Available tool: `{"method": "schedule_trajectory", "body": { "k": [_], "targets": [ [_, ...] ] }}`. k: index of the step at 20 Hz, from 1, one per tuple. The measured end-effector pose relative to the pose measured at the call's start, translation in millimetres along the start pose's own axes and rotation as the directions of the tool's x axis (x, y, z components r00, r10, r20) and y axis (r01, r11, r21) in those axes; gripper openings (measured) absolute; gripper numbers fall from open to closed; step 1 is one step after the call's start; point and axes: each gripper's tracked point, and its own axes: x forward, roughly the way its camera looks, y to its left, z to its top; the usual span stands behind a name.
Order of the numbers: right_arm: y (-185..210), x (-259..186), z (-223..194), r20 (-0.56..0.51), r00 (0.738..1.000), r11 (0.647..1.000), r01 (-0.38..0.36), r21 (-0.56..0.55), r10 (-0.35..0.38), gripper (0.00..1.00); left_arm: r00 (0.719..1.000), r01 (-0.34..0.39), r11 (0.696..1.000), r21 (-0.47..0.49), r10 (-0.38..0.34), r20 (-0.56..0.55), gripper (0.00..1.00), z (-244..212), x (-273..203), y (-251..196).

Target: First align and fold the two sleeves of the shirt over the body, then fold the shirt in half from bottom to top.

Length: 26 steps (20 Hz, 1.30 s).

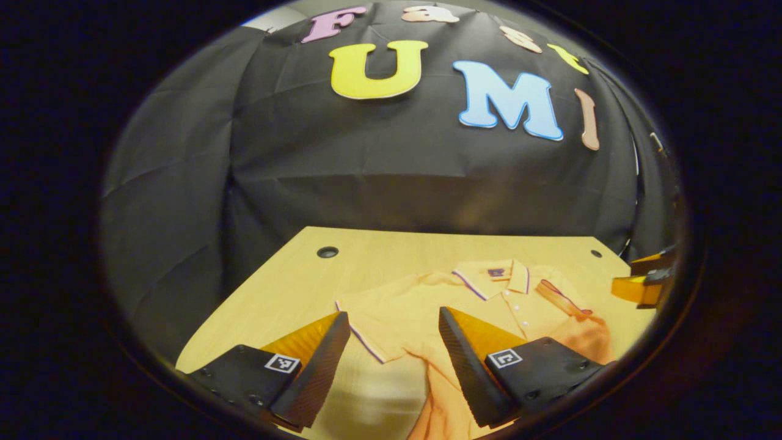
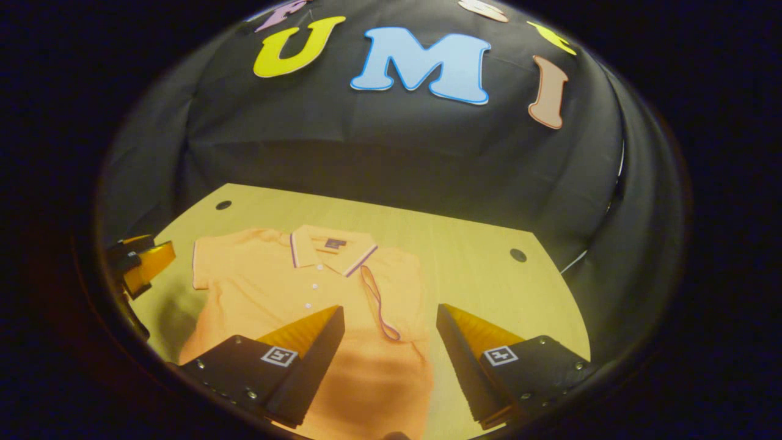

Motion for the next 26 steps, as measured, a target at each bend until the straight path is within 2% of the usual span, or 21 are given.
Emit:
{"method": "schedule_trajectory", "body": {
  "k": [1, 2, 4, 8, 9, 10, 15, 20, 21, 26],
  "targets": [
    [3.0, -7.7, 1.0, 0.008, 1.000, 1.000, -0.006, -0.003, 0.006, 0.95, 1.000, -0.006, 1.000, 0.000, 0.006, -0.015, 0.93, -5.8, 8.7, 2.4],
    [5.4, -14.2, 1.2, 0.015, 1.000, 1.000, -0.011, -0.010, 0.011, 0.96, 1.000, -0.012, 1.000, 0.001, 0.012, -0.029, 0.99, -10.3, 16.6, 3.8],
    [10.7, -27.1, -0.9, 0.022, 1.000, 0.999, -0.020, -0.032, 0.020, 0.95, 0.998, -0.025, 1.000, 0.007, 0.025, -0.054, 0.92, -19.6, 31.9, 5.5],
    [19.5, -53.1, -7.4, 0.024, 0.999, 0.997, -0.045, -0.063, 0.046, 0.95, 0.994, -0.056, 0.998, 0.021, 0.058, -0.098, 0.95, -37.5, 61.8, 14.4],
    [19.5, -58.4, -8.8, 0.023, 0.999, 0.997, -0.045, -0.067, 0.047, 0.95, 0.992, -0.065, 0.998, 0.016, 0.067, -0.105, 0.92, -41.2, 69.3, 17.3],
    [18.6, -62.8, -12.6, 0.019, 0.999, 0.997, -0.043, -0.067, 0.045, 0.95, 0.991, -0.077, 0.997, 0.010, 0.077, -0.109, 0.99, -43.9, 78.2, 21.8],
    [4.6, -76.3, -28.2, -0.015, 1.000, 0.999, -0.023, -0.023, 0.022, 0.95, 0.979, -0.133, 0.990, -0.039, 0.125, -0.158, 0.95, -61.8, 106.3, 41.6],
    [-6.6, -82.4, -31.4, -0.014, 1.000, 1.000, -0.008, -0.004, 0.008, 0.95, 0.969, -0.160, 0.986, -0.051, 0.148, -0.196, 0.99, -72.3, 115.5, 43.5],
    [-6.3, -82.9, -31.2, -0.013, 1.000, 1.000, -0.011, -0.009, 0.011, 0.95, 0.969, -0.164, 0.985, -0.046, 0.152, -0.197, 0.96, -71.9, 115.7, 43.4],
    [0.8, -83.3, -32.3, -0.008, 0.999, 0.998, -0.044, -0.039, 0.044, 0.95, 0.966, -0.200, 0.977, -0.073, 0.184, -0.183, 0.96, -72.0, 120.5, 42.6]
  ]
}}
